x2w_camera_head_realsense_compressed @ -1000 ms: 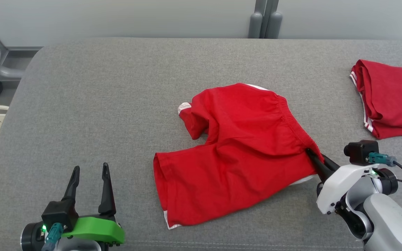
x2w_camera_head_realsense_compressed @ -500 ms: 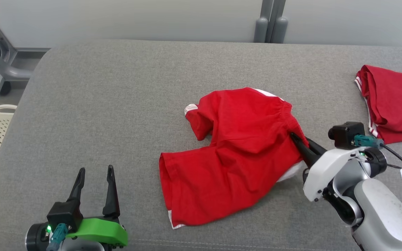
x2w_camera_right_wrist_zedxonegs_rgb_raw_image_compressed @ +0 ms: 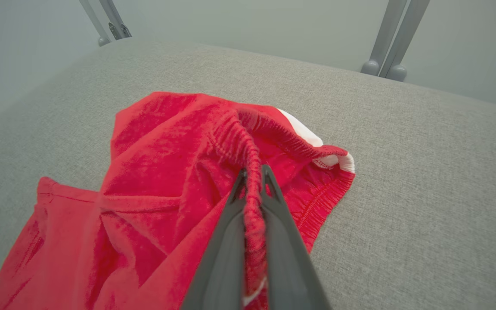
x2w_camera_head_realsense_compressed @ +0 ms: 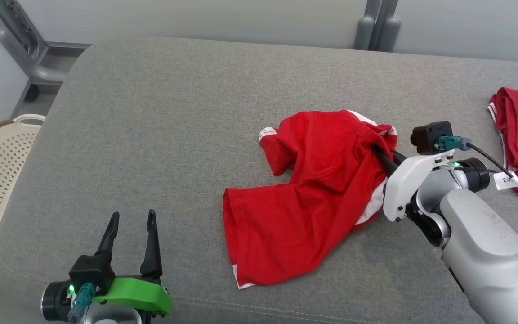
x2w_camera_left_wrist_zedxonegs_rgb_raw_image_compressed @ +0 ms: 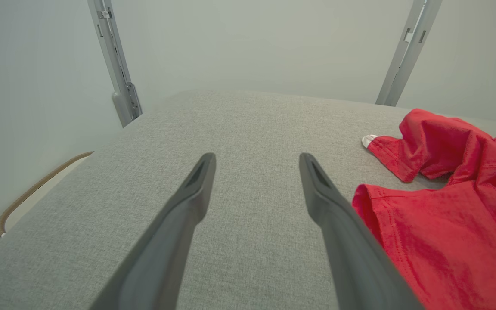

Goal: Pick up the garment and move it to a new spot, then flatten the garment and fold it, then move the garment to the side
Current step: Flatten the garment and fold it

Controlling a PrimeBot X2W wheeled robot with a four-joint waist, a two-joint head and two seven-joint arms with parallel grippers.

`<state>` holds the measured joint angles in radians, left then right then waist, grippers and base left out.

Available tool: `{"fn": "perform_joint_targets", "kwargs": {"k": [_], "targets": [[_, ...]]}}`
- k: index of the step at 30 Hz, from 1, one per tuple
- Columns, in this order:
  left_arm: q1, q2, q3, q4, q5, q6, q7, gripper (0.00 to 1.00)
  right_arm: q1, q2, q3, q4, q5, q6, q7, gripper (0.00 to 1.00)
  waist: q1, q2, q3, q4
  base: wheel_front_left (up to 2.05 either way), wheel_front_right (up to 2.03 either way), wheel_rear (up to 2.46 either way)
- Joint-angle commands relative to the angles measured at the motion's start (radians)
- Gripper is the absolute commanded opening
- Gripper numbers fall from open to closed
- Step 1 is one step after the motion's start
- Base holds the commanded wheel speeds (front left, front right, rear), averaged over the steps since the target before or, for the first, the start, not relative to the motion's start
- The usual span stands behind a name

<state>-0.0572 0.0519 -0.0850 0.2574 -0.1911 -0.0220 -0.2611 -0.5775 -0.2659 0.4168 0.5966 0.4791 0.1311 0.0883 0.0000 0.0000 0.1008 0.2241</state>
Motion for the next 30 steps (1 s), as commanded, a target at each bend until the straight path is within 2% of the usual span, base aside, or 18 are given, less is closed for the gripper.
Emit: {"fn": "perform_joint_targets", "kwargs": {"k": [1,12,13,14,15,22,30], "targets": [[-0.017,0.000,-0.003,0.000,0.007,-0.003,-0.005,1.00,-0.028,0.004,0.008,0.036,0.008,-0.001,-0.016,0.00,0.0000,0.0000,0.015,0.018,0.00,0.00,0.00],[-0.042,-0.001,-0.028,0.012,-0.009,-0.004,-0.005,1.00,-0.167,0.018,0.083,0.312,0.029,-0.001,-0.141,0.00,0.0000,0.0000,0.045,0.061,0.00,0.00,0.00],[-0.043,-0.001,-0.029,0.013,-0.010,-0.003,-0.005,1.00,-0.173,0.021,0.089,0.329,0.033,-0.001,-0.153,0.12,0.0000,0.0000,0.045,0.062,0.00,0.00,0.00],[-0.043,-0.001,-0.030,0.014,-0.011,-0.001,-0.005,1.00,-0.180,0.023,0.093,0.344,0.035,-0.001,-0.171,0.45,0.0000,0.0000,0.046,0.062,0.00,0.00,0.00],[-0.043,-0.001,-0.030,0.014,-0.011,0.001,-0.005,1.00,-0.186,0.026,0.096,0.357,0.038,-0.001,-0.188,1.00,0.0000,0.0000,0.045,0.061,0.00,0.00,0.00],[-0.034,-0.001,-0.018,0.010,-0.009,0.007,-0.005,1.00,-0.190,0.030,0.125,0.393,0.059,-0.001,-0.303,1.00,0.0000,0.0000,0.028,0.031,0.00,0.00,0.00],[-0.013,-0.001,0.004,-0.002,0.001,0.010,-0.005,1.00,-0.117,-0.006,0.097,0.319,0.081,-0.001,-0.354,1.00,0.0000,0.0000,0.006,-0.010,0.00,0.00,0.00]]}}
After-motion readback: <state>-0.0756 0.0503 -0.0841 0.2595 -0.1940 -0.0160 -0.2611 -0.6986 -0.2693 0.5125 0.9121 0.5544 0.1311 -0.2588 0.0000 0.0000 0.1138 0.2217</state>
